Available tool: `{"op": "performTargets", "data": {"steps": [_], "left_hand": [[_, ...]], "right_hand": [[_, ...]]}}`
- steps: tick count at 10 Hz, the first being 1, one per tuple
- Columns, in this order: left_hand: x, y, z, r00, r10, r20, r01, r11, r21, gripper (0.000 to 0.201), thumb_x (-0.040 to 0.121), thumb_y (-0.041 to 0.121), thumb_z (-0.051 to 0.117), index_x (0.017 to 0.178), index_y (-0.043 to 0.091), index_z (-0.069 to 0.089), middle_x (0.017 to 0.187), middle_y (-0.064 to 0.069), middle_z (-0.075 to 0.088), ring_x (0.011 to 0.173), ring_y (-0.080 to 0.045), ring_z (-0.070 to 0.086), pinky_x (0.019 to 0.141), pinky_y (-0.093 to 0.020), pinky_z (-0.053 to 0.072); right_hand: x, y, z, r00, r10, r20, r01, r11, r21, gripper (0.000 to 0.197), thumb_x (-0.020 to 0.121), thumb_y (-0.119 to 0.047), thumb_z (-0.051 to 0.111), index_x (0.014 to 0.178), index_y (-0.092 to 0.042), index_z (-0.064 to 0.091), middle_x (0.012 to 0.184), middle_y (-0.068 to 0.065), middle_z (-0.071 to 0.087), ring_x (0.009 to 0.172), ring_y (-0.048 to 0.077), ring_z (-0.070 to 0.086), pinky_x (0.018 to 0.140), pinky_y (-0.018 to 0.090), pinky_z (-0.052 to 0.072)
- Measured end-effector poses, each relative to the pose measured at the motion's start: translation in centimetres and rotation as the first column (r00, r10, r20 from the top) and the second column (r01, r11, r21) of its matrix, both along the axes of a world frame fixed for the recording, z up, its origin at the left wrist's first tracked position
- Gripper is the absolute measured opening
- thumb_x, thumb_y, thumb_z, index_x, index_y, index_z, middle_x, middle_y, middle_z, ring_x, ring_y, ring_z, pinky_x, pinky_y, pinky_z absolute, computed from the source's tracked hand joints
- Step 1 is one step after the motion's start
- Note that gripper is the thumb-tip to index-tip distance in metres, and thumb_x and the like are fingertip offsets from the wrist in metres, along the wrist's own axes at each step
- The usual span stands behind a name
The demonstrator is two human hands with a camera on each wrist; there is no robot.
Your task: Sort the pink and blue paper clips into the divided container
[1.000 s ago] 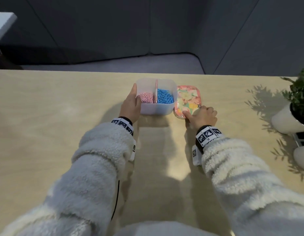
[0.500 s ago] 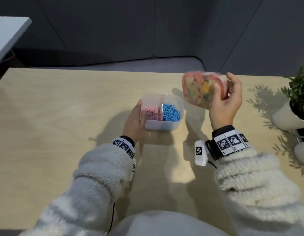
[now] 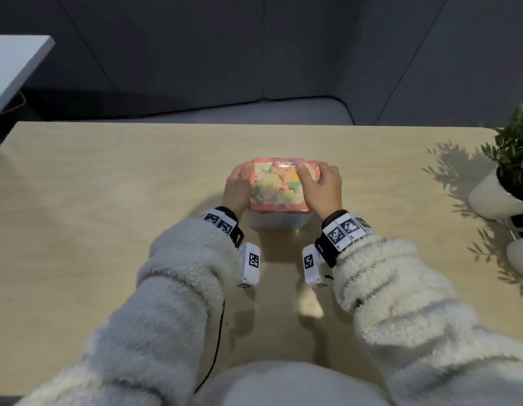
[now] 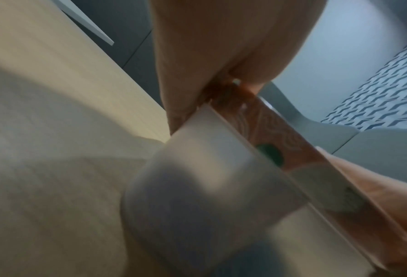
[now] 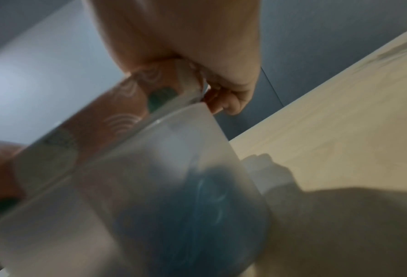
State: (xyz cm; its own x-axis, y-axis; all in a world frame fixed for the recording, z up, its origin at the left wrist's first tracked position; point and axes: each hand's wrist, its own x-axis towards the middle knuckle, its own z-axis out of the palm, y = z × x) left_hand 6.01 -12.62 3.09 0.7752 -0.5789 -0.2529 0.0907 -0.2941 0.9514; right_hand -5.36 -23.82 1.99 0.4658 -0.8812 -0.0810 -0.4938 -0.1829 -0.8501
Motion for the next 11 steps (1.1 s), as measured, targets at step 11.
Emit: {"op": "performTargets", "data": {"steps": [11], "left_hand": [[0.4,1.2,-1.3,0.992,0.059,-0.108,-0.072,0.99,-0.121,0.058,0.094,0.041,0.042,0.139,0.006,0.032,0.134,-0.01,0.05,0.118,-0.019,0.054,0.1,-0.028,0.044]], "right_hand": [[-2.2,-2.7,0.8,0.999,0.012,-0.036,-0.01,0.999,0.054,0.061,0.094,-0.055,0.026,0.12,-0.01,0.057,0.129,0.016,0.054,0.121,0.031,0.048,0.108,0.045,0.035]]}}
